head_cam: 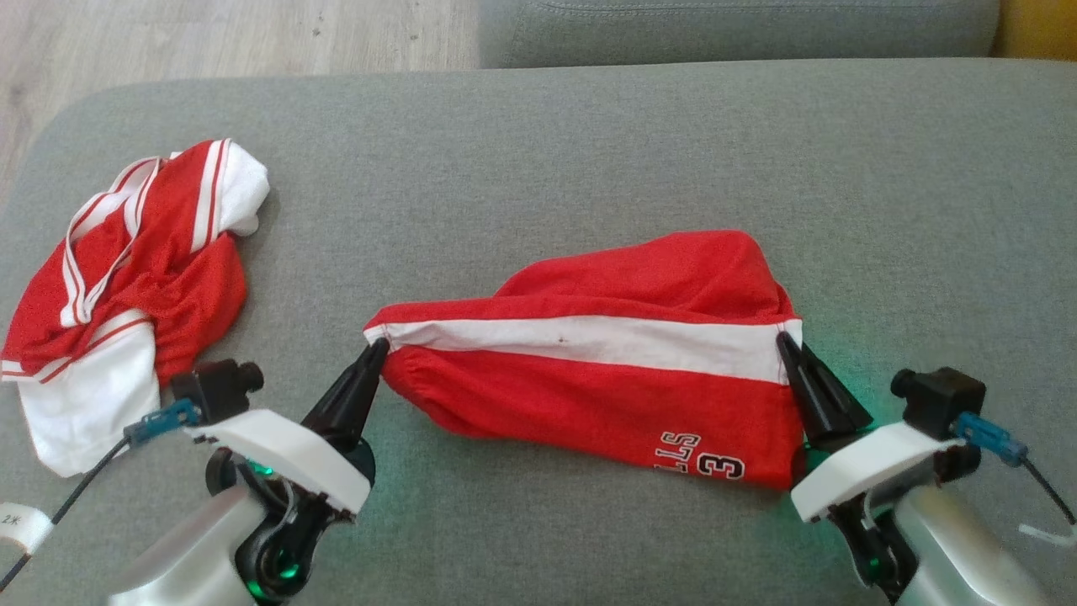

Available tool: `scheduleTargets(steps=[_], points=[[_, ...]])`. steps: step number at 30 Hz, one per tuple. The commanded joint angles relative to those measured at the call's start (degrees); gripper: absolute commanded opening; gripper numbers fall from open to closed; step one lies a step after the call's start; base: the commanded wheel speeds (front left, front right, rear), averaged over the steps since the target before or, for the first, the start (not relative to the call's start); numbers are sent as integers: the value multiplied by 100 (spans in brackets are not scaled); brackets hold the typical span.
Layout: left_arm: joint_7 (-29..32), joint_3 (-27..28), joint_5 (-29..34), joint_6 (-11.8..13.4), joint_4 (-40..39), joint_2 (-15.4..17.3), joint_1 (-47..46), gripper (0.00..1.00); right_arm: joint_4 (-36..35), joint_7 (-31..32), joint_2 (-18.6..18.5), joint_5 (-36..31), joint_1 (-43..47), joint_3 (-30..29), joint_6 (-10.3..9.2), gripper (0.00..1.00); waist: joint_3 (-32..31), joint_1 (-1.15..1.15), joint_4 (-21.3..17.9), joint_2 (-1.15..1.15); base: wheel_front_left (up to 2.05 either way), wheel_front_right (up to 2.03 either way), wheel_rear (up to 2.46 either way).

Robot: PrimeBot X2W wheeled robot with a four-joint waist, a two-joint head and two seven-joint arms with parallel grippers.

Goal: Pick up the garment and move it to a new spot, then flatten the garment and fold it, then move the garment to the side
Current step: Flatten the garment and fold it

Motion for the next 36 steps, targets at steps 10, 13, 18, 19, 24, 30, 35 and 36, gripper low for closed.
scheduleTargets(steps=[10, 13, 18, 19, 24, 30, 35, 36], points=[[-201, 277, 380, -34, -361, 222, -1037, 0, -735, -23, -367, -79, -445, -552, -5, 0, 266, 0, -24, 0, 0, 0, 0], [-133, 307, 664, -35, -505, 185, -1850, 0, -941, 34, -598, -153, -1066, -804, -5, 0, 489, 0, -63, 0, 0, 0, 0], [82, 344, 928, -35, -333, -45, -3232, 0, -1048, 244, -939, -276, -2276, -1119, -5, 0, 905, 0, -151, 0, 0, 0, 0], [101, 363, 975, -35, -183, -139, -3571, 0, -1022, 272, -1013, -317, -2602, -1193, -5, 0, 993, 0, -173, 0, 0, 0, 0], [-294, 525, 1136, -36, 704, -793, -4999, 0, -815, 261, -1280, -545, -3991, -1573, -5, 0, 1346, 0, -204, 0, 0, 0, 0], [-717, 632, 1137, -36, 1165, -1296, -5559, 0, -686, 134, -1379, -746, -4747, -1792, -5, 0, 1513, 0, -191, 0, 0, 0, 0], [-763, 393, 1123, -36, 901, -1190, -4977, 0, -757, 47, -1276, -664, -4353, -1853, -5, 0, 1515, 0, -169, 0, 0, 0, 0], [-764, 370, 1135, -36, 797, -1127, -4787, 0, -785, 35, -1248, -645, -4192, -1855, -5, 0, 1508, 0, -170, 0, 0, 0, 0]])
